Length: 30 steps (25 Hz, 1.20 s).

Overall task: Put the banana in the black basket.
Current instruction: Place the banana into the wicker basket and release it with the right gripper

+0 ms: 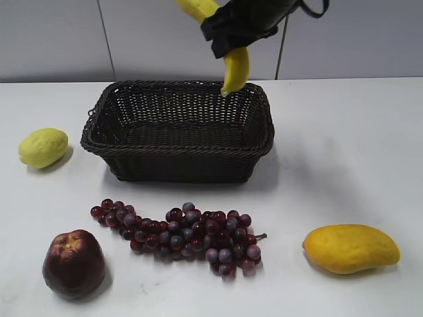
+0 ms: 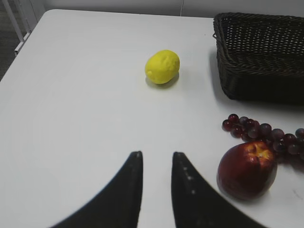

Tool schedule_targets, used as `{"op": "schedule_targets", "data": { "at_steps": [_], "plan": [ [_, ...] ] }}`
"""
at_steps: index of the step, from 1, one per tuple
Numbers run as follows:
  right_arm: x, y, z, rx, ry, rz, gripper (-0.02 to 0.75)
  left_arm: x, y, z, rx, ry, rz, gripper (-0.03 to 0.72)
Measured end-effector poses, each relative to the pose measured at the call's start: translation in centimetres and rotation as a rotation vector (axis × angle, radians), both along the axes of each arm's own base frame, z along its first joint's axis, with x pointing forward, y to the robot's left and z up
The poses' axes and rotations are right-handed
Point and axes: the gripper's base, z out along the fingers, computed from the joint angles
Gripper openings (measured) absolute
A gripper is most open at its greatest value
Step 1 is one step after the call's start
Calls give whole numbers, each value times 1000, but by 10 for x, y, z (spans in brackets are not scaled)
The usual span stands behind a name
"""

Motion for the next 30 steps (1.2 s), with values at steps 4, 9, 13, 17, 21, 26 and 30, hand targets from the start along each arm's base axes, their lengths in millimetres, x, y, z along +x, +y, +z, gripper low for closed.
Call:
{"op": "schedule_targets", "data": {
  "at_steps": [4,9,13,17,21,26,30],
  "plan": [
    [4,20,-30,-6,-3,27,347,0,0,0,0,0,0,204],
    [11,29,-64,-43,26,40,347,0,0,0,0,0,0,204],
    [13,28,-77,-78,34,47,359,0,0,0,0,0,0,204],
    [13,28,-80,-91,45,50,584,0,0,0,0,0,0,204],
    [12,26,-76,-134,62,67,626,0,0,0,0,0,0,204],
    [11,26,-44,-176,110,90,624,0,0,0,0,0,0,204],
    [2,19,-4,-188,94,98,624,0,0,0,0,0,0,204]
  ]
}}
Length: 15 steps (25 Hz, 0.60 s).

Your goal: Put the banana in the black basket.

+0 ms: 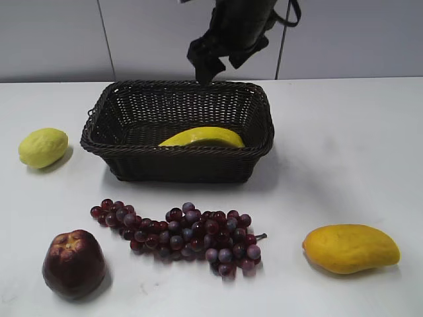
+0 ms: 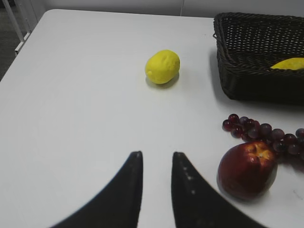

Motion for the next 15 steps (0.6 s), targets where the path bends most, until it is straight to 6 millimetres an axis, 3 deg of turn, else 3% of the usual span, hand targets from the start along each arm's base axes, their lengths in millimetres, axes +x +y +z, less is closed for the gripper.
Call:
{"op": "schedule_targets", "data": {
  "at_steps": [5,11,15],
  "plan": [
    [-18,-27,60,-31,-93,-50,613,0,0,0,0,0,0,204],
    [-40,-78,124,23,-170,-177,597,0,0,0,0,0,0,204],
    [-60,-116,133,4,-138,-257,592,0,0,0,0,0,0,204]
  ]
}}
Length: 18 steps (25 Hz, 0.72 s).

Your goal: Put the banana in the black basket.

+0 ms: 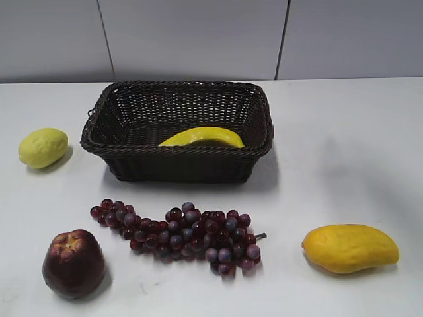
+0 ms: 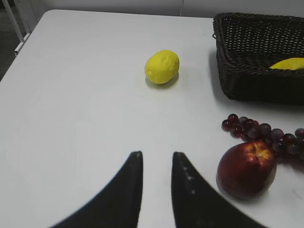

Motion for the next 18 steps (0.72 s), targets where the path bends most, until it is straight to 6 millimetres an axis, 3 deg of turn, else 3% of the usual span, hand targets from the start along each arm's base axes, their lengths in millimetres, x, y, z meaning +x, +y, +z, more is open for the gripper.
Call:
{"op": "schedule_targets", "data": {
  "at_steps": [4,8,18],
  "plan": [
    [-20,-37,-21,-36,110,-98,593,0,0,0,0,0,0,204],
    [-53,-65,-45,-61,205,-164,593,0,0,0,0,0,0,204],
    [-157,-99,-96,-9,278,-232,591,0,0,0,0,0,0,204]
  ]
}}
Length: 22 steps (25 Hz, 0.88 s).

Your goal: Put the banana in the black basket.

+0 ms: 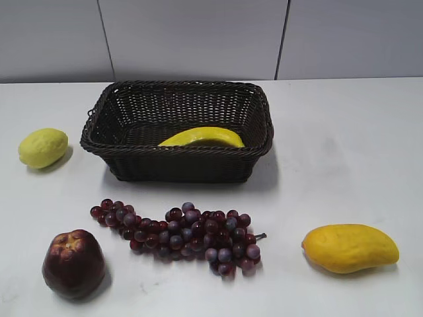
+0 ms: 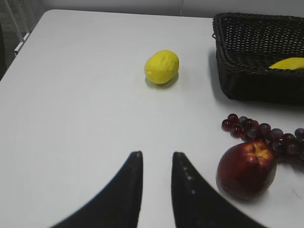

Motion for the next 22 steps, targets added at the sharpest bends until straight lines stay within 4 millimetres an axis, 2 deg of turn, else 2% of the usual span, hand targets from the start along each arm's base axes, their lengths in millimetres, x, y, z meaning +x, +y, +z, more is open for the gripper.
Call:
{"op": "schedule_targets", "data": {
  "at_steps": [4,9,16,22],
  "plan": [
    [-38,-12,-7,29,-50,-15,596,0,0,0,0,0,0,204],
    [-77,-28,-7,72,-143,-69,645,0,0,0,0,0,0,204],
    [-124,-51,-8,93,-317,-210,655,0,0,0,0,0,0,204],
    [-158,-53,-13,106,-493,-217,650,0,0,0,0,0,0,204]
  ]
}}
